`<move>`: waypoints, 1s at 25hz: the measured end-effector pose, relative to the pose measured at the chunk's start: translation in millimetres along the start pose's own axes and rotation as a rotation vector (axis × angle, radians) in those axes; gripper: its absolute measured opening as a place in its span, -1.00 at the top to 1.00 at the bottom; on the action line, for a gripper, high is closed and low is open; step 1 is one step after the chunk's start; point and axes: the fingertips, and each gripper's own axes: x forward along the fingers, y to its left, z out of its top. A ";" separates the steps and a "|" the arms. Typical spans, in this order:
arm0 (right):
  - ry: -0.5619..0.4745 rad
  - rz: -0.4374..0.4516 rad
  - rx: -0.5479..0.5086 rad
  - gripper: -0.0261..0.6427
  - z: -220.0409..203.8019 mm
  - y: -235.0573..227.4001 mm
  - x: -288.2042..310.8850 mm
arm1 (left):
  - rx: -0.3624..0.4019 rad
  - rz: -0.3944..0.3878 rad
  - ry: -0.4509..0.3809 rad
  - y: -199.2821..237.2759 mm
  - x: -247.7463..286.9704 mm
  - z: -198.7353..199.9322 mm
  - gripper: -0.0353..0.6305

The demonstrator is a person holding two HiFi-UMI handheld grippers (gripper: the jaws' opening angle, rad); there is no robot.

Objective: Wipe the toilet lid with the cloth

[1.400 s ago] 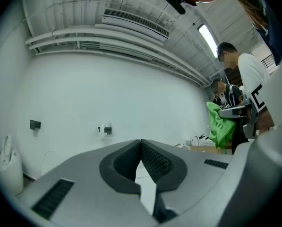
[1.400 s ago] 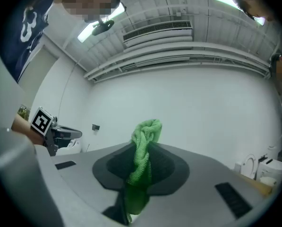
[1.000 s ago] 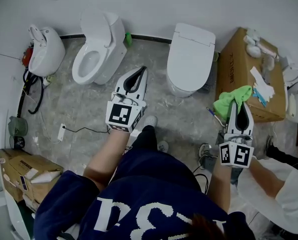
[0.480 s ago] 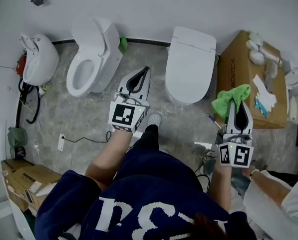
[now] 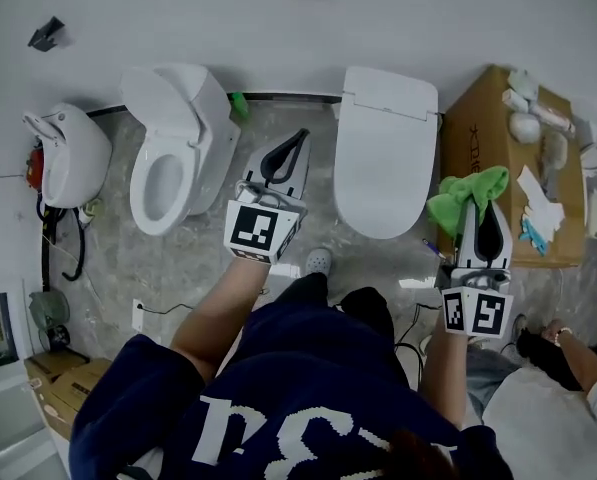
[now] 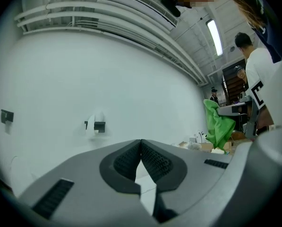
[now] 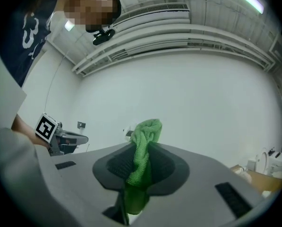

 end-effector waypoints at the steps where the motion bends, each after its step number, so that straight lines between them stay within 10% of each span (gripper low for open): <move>1: 0.009 0.001 0.004 0.65 -4.1 -3.5 9.4 | -0.001 -0.002 0.007 4.1 11.2 -2.8 0.84; 25: 0.169 0.378 0.151 0.65 -150.9 -93.6 273.2 | -0.056 0.234 0.044 63.7 235.9 -95.4 0.83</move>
